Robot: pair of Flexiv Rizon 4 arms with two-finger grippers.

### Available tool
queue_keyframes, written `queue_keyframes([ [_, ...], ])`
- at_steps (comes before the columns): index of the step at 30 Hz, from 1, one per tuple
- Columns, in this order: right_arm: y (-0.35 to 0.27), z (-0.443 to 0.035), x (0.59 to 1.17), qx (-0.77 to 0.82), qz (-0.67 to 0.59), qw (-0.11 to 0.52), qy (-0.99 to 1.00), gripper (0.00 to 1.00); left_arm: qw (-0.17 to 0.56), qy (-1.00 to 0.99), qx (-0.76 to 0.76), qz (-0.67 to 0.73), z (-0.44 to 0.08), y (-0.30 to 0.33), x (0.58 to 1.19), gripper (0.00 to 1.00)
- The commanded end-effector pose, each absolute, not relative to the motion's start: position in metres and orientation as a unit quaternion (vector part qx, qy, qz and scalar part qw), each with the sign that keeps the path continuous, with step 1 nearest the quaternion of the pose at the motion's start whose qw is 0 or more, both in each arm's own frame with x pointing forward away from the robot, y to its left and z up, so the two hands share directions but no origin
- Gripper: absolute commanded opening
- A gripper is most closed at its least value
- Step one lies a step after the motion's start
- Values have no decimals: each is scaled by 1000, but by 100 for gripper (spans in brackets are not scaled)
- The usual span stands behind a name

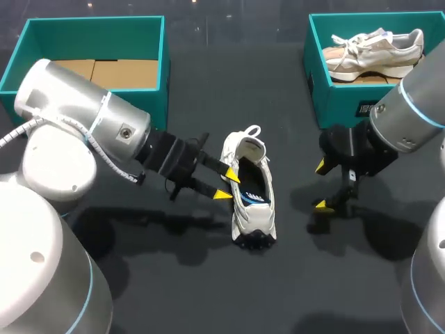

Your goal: Take the shoe out of the shoebox, open the shoe tongue, remove and reinsert the insole, then place the shoe into the shoebox

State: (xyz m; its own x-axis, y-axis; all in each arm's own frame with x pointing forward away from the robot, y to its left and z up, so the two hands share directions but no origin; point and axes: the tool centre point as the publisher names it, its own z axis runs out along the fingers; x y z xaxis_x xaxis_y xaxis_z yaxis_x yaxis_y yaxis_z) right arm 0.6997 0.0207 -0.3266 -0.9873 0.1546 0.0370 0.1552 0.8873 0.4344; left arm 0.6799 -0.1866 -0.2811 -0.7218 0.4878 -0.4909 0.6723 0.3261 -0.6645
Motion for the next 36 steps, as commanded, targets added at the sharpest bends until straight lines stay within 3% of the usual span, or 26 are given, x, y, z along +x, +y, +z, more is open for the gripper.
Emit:
queue_keyframes([
  [1, 19, -324, 697, -80, -223, -1, -972, 100, 15, 818, 410, -404, -266, -167, 684, 27],
  [6, 19, -324, 697, -80, -223, -1, -972, 100, -32, 817, 444, -368, -261, -157, 689, 27],
  [7, 19, -324, 697, -80, -223, -1, -972, 100, -42, 815, 452, -360, -260, -155, 691, 23],
  [8, 19, -324, 697, -80, -223, -1, -972, 100, -50, 814, 462, -350, -260, -154, 693, 5],
  [9, 19, -324, 697, -80, -223, -1, -972, 100, -59, 810, 470, -344, -258, -154, 694, 0],
  [13, 19, -324, 697, -80, -223, -1, -972, 100, -145, 800, 493, -308, -254, -149, 694, 0],
  [24, -30, -311, 694, -163, -228, -32, -959, 100, -145, 800, 493, -308, -254, -149, 694, 0],
  [36, -30, -311, 694, -163, -228, -32, -959, 100, -140, 764, 581, -243, -246, -187, 713, 0],
])
